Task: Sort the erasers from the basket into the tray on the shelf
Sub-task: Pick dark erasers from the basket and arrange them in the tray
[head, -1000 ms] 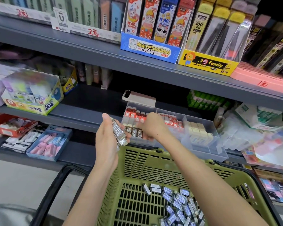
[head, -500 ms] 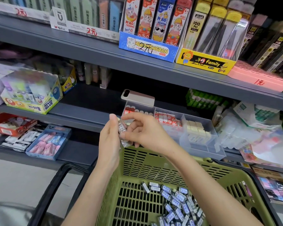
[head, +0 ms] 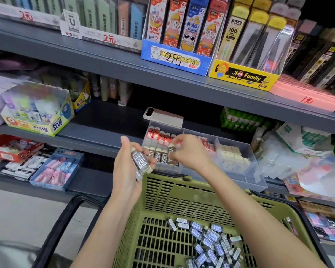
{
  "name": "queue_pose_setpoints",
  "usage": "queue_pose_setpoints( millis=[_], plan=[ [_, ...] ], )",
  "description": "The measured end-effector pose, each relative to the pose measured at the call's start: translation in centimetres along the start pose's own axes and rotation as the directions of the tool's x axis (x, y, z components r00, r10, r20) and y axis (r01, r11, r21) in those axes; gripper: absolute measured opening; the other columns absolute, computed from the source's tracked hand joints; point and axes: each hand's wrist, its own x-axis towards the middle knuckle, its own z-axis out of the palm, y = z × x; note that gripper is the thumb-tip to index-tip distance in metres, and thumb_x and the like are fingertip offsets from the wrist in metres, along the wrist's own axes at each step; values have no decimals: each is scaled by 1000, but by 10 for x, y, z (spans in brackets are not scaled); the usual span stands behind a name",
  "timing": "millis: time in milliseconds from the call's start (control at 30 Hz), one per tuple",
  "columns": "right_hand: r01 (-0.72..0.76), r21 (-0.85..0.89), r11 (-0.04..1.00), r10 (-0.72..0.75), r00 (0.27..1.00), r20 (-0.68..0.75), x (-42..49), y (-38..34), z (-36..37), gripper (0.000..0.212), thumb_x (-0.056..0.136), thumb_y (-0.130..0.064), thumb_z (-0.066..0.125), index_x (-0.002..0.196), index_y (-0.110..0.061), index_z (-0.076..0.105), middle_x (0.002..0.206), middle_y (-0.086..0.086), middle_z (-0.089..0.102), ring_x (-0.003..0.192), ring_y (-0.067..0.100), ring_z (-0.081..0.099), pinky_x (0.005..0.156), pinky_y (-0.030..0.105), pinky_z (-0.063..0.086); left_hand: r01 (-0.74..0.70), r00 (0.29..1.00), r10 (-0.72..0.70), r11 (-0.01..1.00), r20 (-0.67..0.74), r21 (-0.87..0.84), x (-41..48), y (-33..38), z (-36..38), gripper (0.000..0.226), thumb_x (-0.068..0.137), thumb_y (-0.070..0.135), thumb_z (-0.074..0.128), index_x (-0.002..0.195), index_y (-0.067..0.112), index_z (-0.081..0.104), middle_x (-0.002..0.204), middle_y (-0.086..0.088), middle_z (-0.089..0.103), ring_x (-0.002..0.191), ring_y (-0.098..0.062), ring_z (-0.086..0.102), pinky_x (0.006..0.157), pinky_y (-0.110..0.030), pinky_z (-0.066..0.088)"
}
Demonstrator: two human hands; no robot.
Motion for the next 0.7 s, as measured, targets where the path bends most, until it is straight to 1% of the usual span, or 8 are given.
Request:
queue_pose_setpoints(
  millis=[67,167,300,400,467,533,600,700],
  plan=[
    [21,-108,994,-20,1000,4,-1,-3,6,29,76,-10,64,104,-9,66,112,7,66,100,22,60,71,29,46,-1,1000,1,1000,-5,-3,0,0,0,44,75,58,49,69,14,53,65,-6,57,52,-19,56,48,-27,48],
    [-7,-79,997,10,999,43,0,-2,6,31,76,-8,63,107,-9,65,110,5,65,102,21,59,71,27,45,10,1000,-10,1000,-10,-11,1,0,-1,44,73,58,50,64,16,55,64,-4,57,52,-19,56,49,-27,49],
    [6,-82,997,-2,999,47,0,0,5,27,79,-7,62,106,-8,65,114,5,64,100,21,58,74,27,45,16,1000,-16,1000,-5,-11,1,0,-1,43,74,58,50,64,17,56,65,-5,57,53,-19,57,49,-27,49],
    [50,-234,971,-45,999,26,-2,1,7,22,82,-21,65,101,-9,67,102,7,67,84,19,57,65,26,41,19,1000,-19,1000,-5,-10,1,0,-2,43,74,58,50,67,16,55,66,-4,57,53,-19,57,50,-27,49],
    [81,-286,955,-74,997,35,-3,4,9,24,84,-27,65,100,-8,68,96,5,68,82,19,57,67,26,42,19,1000,-19,1000,-3,-7,1,-1,-2,43,75,58,50,68,16,55,66,-4,57,54,-19,57,51,-27,49],
    [98,-217,971,-91,995,45,-4,6,11,25,85,-22,65,106,-8,69,89,6,68,90,22,63,76,28,49,19,1000,-19,1000,0,0,0,-1,-2,43,75,58,50,69,15,54,67,-5,57,54,-19,57,51,-27,49],
    [113,-141,984,-111,994,24,-7,7,12,34,84,-16,66,119,-13,64,91,5,68,97,21,63,86,30,50,23,1000,-23,1000,2,6,0,0,-1,43,75,58,50,69,15,54,67,-5,56,54,-18,57,51,-27,49],
    [115,-64,991,-114,993,15,-8,9,13,43,84,-15,66,126,-13,58,83,-1,61,94,20,63,91,33,50,35,999,-35,999,-4,5,0,-1,1,41,79,54,51,72,14,53,66,-5,56,54,-18,58,51,-27,50]
  ],
)
